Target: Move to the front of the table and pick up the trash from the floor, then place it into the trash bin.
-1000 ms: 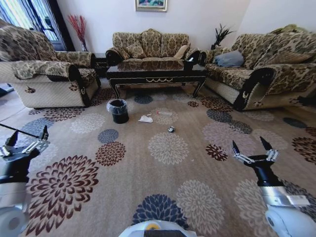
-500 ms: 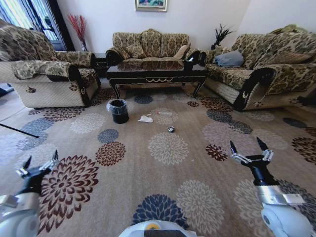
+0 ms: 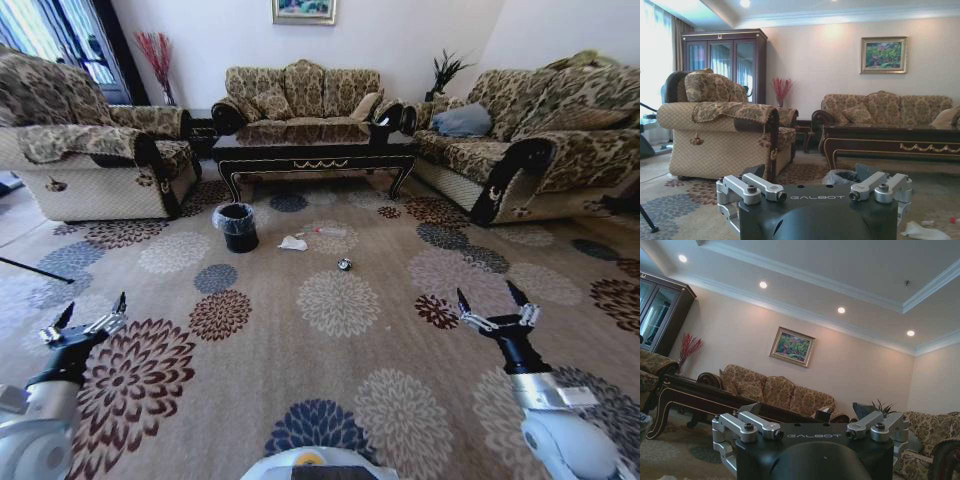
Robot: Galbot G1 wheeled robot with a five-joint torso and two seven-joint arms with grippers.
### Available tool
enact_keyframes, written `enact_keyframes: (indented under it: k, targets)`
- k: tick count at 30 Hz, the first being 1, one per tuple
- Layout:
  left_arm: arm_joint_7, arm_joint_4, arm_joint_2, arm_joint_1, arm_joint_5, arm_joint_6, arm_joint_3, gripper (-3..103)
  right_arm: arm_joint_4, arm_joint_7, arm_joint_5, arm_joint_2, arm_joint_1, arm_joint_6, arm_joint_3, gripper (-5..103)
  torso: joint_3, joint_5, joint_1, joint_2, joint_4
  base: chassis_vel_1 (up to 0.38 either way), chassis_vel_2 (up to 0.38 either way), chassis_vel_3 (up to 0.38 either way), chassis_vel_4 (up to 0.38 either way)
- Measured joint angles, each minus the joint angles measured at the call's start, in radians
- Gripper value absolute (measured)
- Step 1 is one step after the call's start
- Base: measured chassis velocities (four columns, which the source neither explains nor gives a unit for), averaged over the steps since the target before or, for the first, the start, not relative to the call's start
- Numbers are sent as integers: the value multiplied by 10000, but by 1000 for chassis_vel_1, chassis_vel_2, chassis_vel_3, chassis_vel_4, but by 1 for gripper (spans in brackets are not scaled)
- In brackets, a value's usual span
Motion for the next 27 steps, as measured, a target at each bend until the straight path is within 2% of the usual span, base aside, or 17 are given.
enact_keyframes:
  k: [4, 9, 15, 25, 27]
  targets:
    - [161, 67, -246, 231, 46, -268, -98, 100, -186, -33, -133, 10, 151, 49, -214, 100, 7, -3, 1, 6, 2, -192, 201, 193, -218]
    - [173, 90, -323, 273, -71, -322, -178, 100, -318, -37, -226, 52, 283, 57, -380, 100, 10, -2, 1, 13, 1, -261, 260, 252, -263]
    - [159, 196, -384, 281, -93, -391, -211, 100, -576, -38, -295, 147, 460, 61, -556, 100, 17, 5, 6, 15, 1, -363, 337, 360, -332]
    - [161, 389, -393, 130, 5, -441, -148, 100, -750, -54, -453, 245, 516, 126, -618, 100, 21, -5, 6, 22, 0, -372, 369, 364, -375]
    - [161, 470, -368, 58, 13, -457, -136, 100, -792, -63, -541, 308, 508, 169, -624, 100, 21, 5, 6, 23, 0, -323, 367, 320, -354]
